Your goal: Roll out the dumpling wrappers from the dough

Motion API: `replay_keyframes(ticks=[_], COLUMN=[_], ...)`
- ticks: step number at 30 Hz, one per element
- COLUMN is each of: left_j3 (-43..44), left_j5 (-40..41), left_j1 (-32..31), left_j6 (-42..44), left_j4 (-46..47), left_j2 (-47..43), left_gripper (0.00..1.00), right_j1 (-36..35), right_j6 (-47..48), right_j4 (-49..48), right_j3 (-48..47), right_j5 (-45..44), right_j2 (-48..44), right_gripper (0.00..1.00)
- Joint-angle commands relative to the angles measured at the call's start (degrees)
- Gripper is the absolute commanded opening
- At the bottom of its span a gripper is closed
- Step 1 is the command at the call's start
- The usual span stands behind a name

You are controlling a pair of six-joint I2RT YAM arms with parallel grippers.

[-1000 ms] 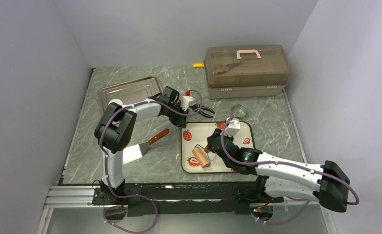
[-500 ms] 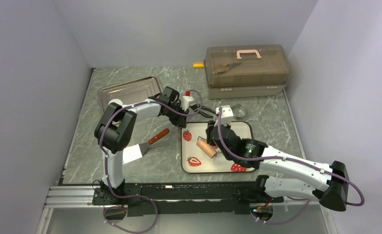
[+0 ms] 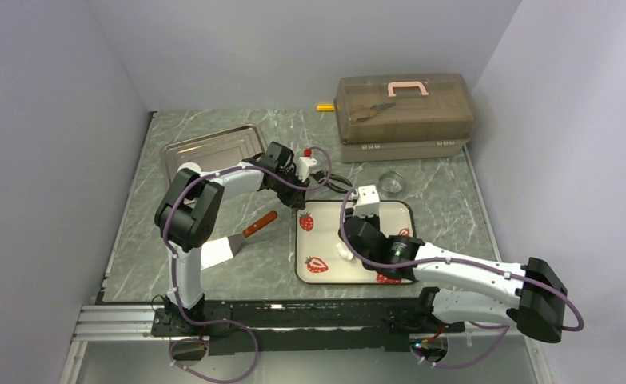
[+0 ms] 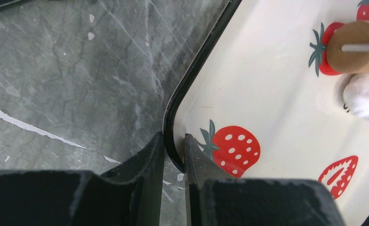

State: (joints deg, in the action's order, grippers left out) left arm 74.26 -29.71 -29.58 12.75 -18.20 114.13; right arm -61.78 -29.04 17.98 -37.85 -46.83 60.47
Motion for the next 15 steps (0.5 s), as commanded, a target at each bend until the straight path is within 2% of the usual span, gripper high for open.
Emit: replay_keyframes(ticks=[1,5,8,13,15], left_j3=[-1.26,-0.86,-0.71,-0.94,-1.12], left_j5=[3.14,3.13,2.99,3.15,3.16], left_j1=[0.42,0.41,0.41,0.43,0.42], left_j6=[2.0,1.86,1.75,1.87,1.85], left_j4=[0.43,0.27,0.29,0.39,0.54], left_j2=[-0.57,-0.4,-0.32,-0.32,-0.33], left_gripper=[0.0,0.0,0.0,0.0,0.0], right_j1=[-1.31,-2.58,-2.64,-2.56,-2.64], right_j6=[-8.19,-10.35,-10.71,-3.68,0.62], right_j4=[0.85,0.98,4.84,7.56,5.93], right_j3=[4.77,6.48,4.23,-2.93,-6.13], right_j5=[3.93,4.29,1.62,-3.37,-3.66], right_j2=[2.36,2.54,2.17,-0.79,-1.72], right_gripper=[0.0,0.0,0.0,0.0,0.0])
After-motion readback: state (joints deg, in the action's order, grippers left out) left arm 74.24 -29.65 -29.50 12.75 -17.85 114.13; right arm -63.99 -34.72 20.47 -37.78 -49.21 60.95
